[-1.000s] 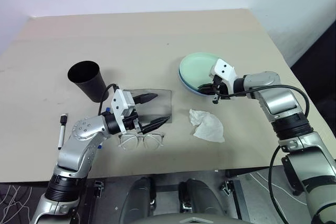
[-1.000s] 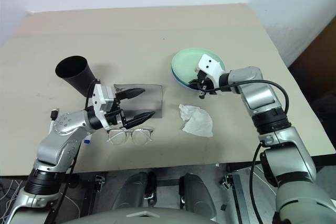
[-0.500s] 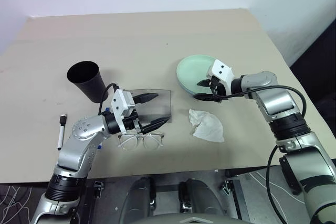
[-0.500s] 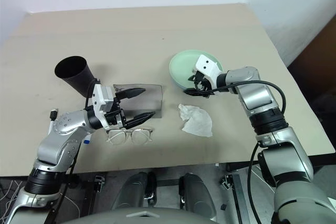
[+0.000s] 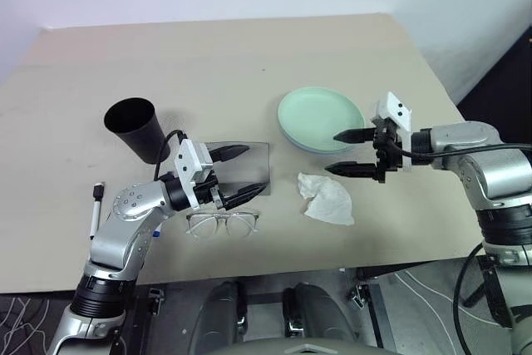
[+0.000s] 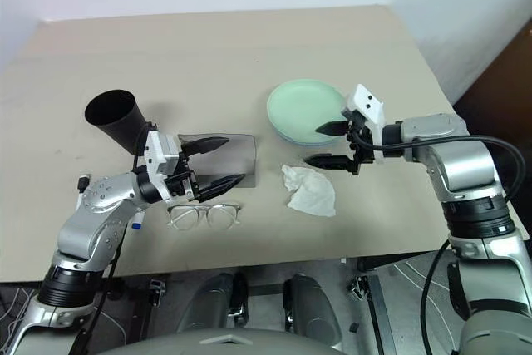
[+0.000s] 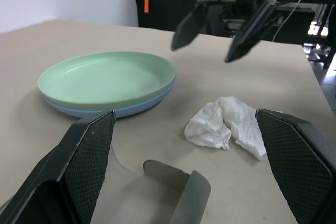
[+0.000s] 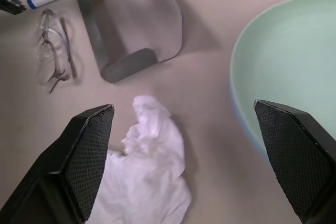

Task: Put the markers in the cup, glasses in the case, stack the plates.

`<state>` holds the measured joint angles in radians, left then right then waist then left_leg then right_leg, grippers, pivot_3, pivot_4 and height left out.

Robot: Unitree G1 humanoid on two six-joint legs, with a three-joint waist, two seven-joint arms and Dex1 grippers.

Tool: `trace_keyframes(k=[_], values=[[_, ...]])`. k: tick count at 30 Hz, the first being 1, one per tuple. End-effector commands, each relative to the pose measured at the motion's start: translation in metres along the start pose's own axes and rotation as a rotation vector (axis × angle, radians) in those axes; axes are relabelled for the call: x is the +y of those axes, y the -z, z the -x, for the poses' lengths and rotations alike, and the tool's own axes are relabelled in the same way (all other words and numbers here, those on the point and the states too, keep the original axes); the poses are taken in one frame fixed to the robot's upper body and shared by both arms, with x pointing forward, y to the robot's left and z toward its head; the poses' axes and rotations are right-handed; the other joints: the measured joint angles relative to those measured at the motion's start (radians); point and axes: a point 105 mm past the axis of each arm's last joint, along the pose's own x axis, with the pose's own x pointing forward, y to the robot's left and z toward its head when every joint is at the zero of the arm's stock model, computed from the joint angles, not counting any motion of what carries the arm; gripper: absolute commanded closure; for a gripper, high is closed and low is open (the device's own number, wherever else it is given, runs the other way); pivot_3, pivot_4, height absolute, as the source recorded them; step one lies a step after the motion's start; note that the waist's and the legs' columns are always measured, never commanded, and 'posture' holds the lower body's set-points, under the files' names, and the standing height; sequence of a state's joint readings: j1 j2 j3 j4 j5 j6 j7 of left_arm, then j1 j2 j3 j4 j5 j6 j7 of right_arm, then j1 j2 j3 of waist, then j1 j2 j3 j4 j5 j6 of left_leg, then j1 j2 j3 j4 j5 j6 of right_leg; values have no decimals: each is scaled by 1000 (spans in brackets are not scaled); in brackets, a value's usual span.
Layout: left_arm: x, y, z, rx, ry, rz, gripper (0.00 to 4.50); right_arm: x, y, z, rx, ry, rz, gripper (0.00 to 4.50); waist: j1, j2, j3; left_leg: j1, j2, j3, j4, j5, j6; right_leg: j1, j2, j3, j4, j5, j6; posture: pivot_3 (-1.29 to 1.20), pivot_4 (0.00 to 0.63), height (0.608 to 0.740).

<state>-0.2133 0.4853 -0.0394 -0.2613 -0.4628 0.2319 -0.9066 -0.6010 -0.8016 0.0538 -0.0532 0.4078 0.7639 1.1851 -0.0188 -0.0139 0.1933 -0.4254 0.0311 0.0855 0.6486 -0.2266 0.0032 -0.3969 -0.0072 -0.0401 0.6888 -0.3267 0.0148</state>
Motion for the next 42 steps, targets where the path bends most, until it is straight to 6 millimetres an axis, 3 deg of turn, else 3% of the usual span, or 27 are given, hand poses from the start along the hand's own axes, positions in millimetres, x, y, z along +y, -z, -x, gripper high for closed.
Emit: trace_keyframes(k=[1, 10, 11, 13, 24, 30, 37, 40, 42], values=[[3, -14, 1, -36, -7, -46, 0, 14, 1, 2, 9, -38, 25, 23, 5, 0, 0, 0, 0, 0, 0, 0, 0, 0, 0, 0, 0, 0, 0, 0, 150, 715], [4, -14, -4, -40, 3, -42, 0, 26, 36, -19, 111, -71, 41, 23, 7, 0, 0, -1, -1, 0, 1, 0, 1, 0, -1, 0, -1, 0, 2, 0, 150, 715], [4, -14, -4, -39, 3, -42, 0, 25, 37, -20, 112, -68, 49, 190, 6, 0, 0, -1, -1, 0, 1, 0, 1, 0, -1, 0, -1, 0, 2, 0, 150, 715], [4, -14, -5, -40, 2, -41, 0, 24, 36, -19, 110, -63, 62, 594, 5, 0, 0, -1, -1, 0, 0, 0, 1, 0, -1, 0, -1, 0, 2, 0, 150, 715], [5, -14, -5, -43, -15, -44, 0, 26, 41, -23, 153, -94, 110, 4483, 7, 0, 0, -1, -1, 0, 1, 0, 1, 0, -1, 0, -1, 0, 2, 0, 150, 715], [5, -13, -3, -41, -23, -44, 0, 20, 29, -17, 123, -73, 129, 4483, 6, 0, 0, -1, -1, 0, 1, 0, 1, 0, -1, 0, -1, 1, 2, 0, 150, 715], [6, -13, -1, -42, -31, -45, 0, 5, -7, 0, -12, 11, 112, 4483, 6, 0, 0, -1, -1, 0, 1, 0, 1, 0, -1, 0, -1, 1, 2, 0, 150, 715], [7, -14, -2, -42, -31, -46, 0, 3, 3, 1, 27, 19, 99, 3886, 7, 0, 0, -1, -1, 0, 0, 0, 1, 0, -1, 0, -1, 1, 2, 0, 150, 715], [8, -13, -2, -42, -31, -48, 0, 4, 8, -1, 41, 6, 78, 3223, 7, 0, 0, -1, -1, 0, 0, 0, 1, 0, -2, 0, -1, 1, 2, 0, 150, 715]])
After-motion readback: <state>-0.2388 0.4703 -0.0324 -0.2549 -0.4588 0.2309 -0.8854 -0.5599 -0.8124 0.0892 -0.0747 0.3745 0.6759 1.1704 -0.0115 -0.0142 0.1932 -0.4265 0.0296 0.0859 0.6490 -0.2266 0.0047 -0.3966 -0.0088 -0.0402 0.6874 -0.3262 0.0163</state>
